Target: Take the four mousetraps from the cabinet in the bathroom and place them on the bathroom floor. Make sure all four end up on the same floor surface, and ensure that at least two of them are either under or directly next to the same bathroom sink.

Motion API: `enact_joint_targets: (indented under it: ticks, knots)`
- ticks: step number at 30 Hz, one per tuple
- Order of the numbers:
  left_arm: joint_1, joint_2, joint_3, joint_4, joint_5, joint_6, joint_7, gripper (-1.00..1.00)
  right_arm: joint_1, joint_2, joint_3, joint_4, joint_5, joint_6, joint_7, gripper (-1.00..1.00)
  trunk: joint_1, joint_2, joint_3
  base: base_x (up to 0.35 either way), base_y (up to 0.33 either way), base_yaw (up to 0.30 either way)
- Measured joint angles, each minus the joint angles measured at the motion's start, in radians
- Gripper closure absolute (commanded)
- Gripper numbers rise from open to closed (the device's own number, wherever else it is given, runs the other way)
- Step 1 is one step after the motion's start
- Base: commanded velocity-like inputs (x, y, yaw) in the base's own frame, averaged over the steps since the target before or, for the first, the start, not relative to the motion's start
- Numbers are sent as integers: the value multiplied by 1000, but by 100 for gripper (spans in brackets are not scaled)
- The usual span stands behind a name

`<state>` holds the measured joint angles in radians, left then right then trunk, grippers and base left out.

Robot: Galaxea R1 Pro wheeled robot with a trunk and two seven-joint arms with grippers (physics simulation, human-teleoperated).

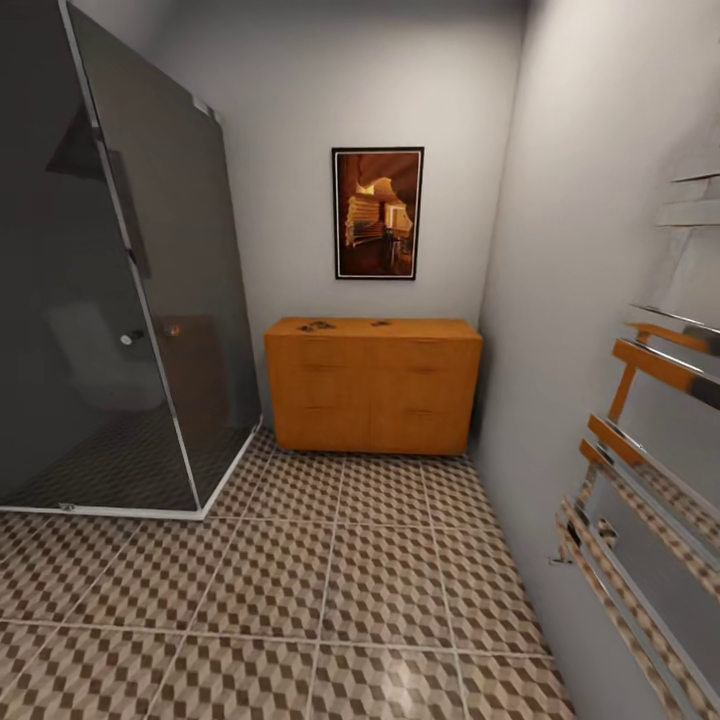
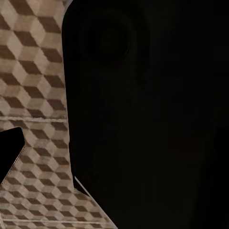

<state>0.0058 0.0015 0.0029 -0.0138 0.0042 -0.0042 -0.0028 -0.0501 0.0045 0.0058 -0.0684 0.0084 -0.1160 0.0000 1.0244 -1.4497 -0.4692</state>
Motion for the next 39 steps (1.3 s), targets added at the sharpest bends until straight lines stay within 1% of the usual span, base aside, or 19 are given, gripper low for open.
enact_joint_targets:
  ticks: [16, 24, 39]
  knots:
    - [0, 0, 0, 0, 0, 0, 0, -100, 0, 0, 0, 0, 0, 0, 0, -100, 0, 0, 0, 326, 0, -1]
    - [0, 0, 0, 1, 0, 0, 0, -100, 0, -2, 0, 0, -1, 0, 0, -100, 0, 0, 0, 327, 0, -151]
    - [0, 0, 0, 0, 0, 0, 0, -100, 0, -4, 3, 1, 2, -1, 2, -100, 0, 0, 0, 327, 0, -7]
